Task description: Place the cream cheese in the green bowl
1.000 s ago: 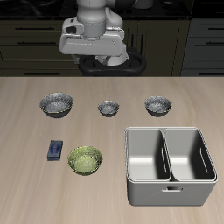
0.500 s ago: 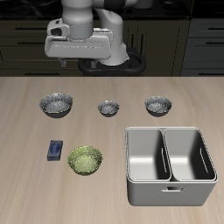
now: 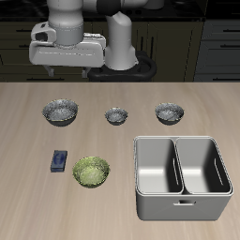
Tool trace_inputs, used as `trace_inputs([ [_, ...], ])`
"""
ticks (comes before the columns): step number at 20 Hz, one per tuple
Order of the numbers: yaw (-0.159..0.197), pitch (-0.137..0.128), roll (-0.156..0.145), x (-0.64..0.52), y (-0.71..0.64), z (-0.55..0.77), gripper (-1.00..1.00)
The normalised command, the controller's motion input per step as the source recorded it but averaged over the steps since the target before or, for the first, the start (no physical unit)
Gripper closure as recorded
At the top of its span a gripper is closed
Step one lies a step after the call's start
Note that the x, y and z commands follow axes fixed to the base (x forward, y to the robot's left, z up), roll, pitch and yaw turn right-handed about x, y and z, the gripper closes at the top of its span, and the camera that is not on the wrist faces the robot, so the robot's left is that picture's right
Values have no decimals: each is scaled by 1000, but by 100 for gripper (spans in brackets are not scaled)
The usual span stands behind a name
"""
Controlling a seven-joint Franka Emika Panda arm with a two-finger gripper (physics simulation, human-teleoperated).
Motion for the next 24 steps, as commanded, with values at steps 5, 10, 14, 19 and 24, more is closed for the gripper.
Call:
trace_inputs([
  [5, -19, -17, -42, 247, -306, 36, -100],
  [10, -22, -12, -19, 173, -261, 25, -100],
  [14, 12, -13, 1, 117, -194, 1, -100],
  [19, -5, -7, 21, 157, -243, -83, -100],
  [24, -3, 9, 3, 110, -101, -151, -100],
])
